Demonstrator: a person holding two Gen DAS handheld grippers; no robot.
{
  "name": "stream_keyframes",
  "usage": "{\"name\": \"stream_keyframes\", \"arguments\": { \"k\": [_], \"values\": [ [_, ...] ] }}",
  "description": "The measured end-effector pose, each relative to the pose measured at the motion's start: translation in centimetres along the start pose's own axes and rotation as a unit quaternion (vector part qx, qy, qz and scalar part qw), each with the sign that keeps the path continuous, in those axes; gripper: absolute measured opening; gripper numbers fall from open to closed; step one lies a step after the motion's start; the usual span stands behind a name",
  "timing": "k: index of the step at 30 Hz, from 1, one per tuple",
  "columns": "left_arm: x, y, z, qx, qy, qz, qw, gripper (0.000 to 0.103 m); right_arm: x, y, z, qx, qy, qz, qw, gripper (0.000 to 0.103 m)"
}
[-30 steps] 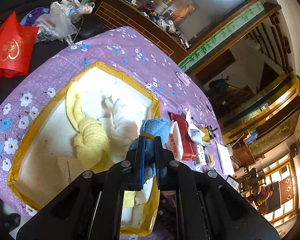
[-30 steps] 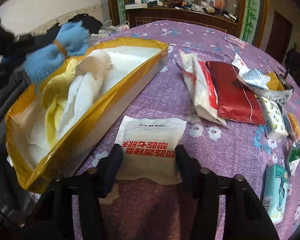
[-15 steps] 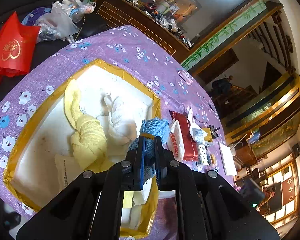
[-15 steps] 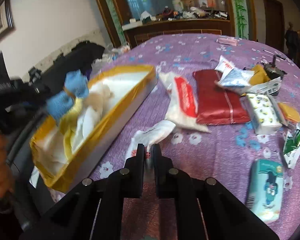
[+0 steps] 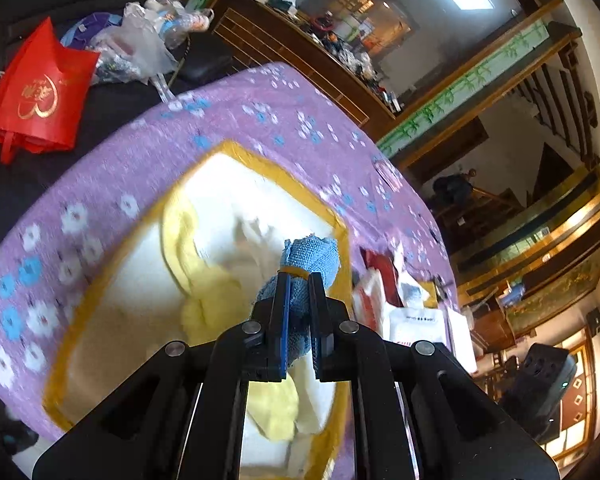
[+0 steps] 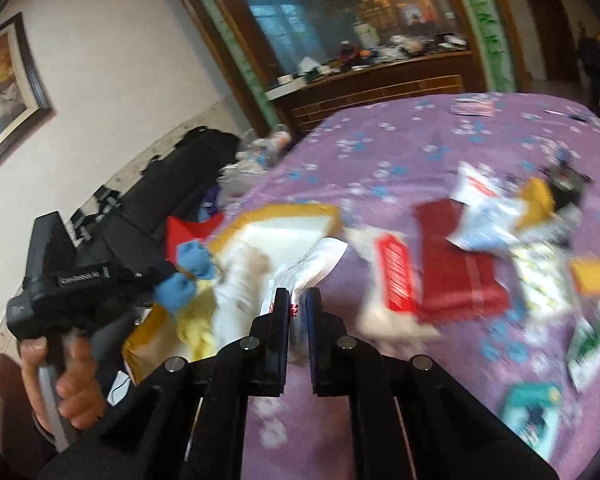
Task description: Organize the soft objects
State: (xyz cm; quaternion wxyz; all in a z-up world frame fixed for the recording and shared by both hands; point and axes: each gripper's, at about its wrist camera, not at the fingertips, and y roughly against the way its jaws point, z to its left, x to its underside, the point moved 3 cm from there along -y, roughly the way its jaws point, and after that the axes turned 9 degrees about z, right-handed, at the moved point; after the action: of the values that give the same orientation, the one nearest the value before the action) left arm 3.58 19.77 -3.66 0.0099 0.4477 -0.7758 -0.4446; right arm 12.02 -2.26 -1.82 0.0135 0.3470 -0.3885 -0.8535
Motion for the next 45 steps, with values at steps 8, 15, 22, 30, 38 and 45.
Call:
{"name": "stream_keyframes", "arguments": {
  "k": [8,15,22,30,38,45],
  "values": [
    [-3.1,-2.6,2.6,-0.074,0.021,-0.003,0.9970,0.008,-3.9,-7.0,1.6,0.007,0.013,0.022,1.000,0.006],
    [-3.1,-4.6,4.1,-0.100,0.029,0.016,0.9945,0.010,-3.1,-10.0,1.0,0.013,0.007,0.040,0.999,0.021],
    [-2.6,-3.8,2.8,-0.100,0.007,-0.007,0.9949,0.056,-2.9,-8.8,1.2,-0.026,-0.007,0.011,1.000,0.060],
    [1.4,-0.9,-1.0,-0.180,-0.045,-0.063,0.9806,0.061,-1.4,-3.2,1.9,-0.040,0.012,-0.021,0.999,0.062],
    [6.1,-0.8,-9.5,-0.171,-0.133,-0.092,0.9719,0.071,4.1,2.3,-1.2,-0.075,-0.001,0.014,0.997,0.062],
    [9.1,-6.5,-15.1,-0.115,-0.172,-0.014,0.9782,0.071,8.1,5.3,-5.1,-0.045,-0.042,0.029,0.998,0.063]
  ]
}}
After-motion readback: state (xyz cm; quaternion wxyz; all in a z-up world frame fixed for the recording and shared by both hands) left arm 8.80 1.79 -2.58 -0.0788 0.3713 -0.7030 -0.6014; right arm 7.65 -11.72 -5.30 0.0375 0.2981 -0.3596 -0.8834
